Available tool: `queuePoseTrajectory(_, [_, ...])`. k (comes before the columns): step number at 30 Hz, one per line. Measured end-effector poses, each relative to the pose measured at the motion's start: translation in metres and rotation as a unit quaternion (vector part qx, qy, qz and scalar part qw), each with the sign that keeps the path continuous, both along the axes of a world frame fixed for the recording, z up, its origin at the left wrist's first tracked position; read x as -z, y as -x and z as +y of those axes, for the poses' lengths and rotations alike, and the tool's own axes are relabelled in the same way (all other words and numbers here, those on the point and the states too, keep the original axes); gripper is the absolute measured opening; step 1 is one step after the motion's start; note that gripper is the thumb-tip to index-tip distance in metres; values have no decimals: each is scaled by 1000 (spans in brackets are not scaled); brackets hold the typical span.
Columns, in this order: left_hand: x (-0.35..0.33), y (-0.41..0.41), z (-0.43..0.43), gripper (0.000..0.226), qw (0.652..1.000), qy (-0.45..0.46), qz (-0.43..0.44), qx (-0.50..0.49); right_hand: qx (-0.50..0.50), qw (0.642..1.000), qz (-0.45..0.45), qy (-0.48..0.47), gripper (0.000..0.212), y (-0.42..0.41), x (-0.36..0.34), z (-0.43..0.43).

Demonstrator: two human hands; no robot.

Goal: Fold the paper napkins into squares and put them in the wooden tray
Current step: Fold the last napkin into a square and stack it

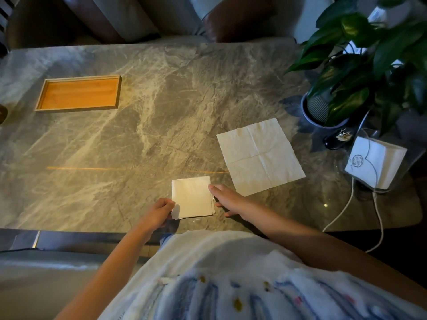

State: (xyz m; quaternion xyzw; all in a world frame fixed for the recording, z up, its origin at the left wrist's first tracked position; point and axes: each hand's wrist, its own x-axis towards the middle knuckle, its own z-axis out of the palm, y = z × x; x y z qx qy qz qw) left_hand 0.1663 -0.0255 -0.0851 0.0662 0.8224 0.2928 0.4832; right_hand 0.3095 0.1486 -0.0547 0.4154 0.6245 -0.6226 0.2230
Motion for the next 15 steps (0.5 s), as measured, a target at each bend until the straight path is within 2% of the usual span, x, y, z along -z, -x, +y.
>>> queuePoseTrajectory(4, [-2, -3, 4, 15, 1000, 8, 5, 10, 30, 999, 12, 40, 60, -2, 2, -5])
queuePoseTrajectory(10, [-9, 2, 11, 25, 1000, 31, -6, 1, 3, 1000, 8, 9, 57, 2, 5, -2])
queuePoseTrajectory(12, [-11, 7, 10, 30, 998, 34, 33, 36, -12, 999, 25, -33, 54, 1, 7, 4])
queuePoseTrajectory(15, [-20, 16, 21, 38, 980, 5, 158, 119, -19, 985, 78, -152, 42, -10, 6, 21])
